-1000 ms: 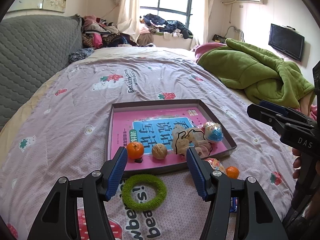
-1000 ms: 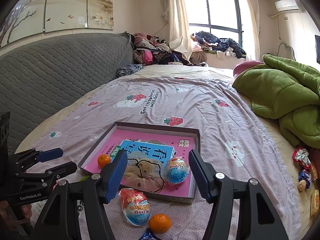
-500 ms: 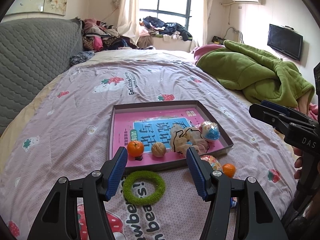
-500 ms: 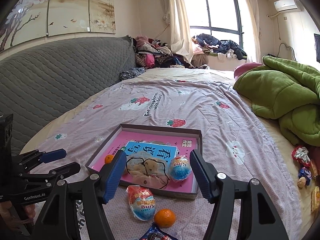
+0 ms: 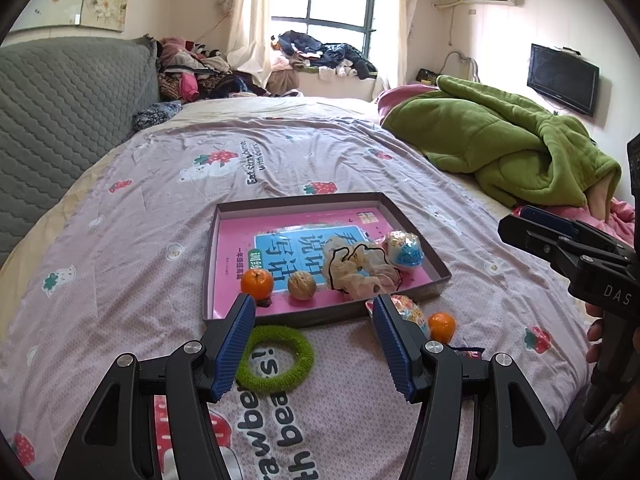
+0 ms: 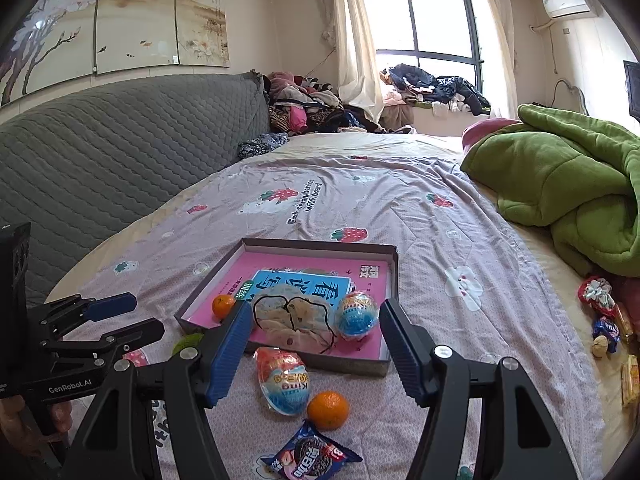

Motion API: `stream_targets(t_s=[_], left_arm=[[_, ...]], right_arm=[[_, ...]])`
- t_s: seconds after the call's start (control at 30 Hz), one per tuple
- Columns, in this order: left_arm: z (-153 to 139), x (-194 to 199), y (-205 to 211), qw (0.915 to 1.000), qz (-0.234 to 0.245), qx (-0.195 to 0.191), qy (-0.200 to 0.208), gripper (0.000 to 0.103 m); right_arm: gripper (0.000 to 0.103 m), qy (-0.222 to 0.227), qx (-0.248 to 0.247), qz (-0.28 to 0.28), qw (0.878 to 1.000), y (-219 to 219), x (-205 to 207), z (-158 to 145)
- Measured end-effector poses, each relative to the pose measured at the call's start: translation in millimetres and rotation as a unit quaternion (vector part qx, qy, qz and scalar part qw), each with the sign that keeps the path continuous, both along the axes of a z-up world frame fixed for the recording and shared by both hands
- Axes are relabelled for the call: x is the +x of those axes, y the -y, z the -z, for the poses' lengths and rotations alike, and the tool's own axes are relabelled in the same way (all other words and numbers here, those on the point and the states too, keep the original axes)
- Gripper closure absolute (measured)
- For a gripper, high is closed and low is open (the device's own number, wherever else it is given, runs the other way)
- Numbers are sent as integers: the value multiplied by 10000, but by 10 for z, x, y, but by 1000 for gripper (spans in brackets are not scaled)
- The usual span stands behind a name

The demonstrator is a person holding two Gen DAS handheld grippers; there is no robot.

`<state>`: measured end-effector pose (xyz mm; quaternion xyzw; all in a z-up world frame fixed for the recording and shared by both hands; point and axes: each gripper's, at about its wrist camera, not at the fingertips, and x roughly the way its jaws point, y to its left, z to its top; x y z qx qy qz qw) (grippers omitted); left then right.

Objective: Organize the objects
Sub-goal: 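Withdraw both open grippers from the tray back toward the remaining items, then reach the right gripper to the blue snack packet while the left gripper reaches the green ring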

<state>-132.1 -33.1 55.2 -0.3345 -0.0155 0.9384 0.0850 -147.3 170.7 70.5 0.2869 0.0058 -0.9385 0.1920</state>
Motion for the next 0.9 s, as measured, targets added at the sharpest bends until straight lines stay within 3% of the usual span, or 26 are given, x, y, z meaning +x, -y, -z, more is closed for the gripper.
stream_targets(t_s=[0.9], left_arm=[[187, 233, -46, 9997, 83, 33, 225, 40]], right_arm=[[37, 363, 49, 61, 9993, -87, 278, 295]])
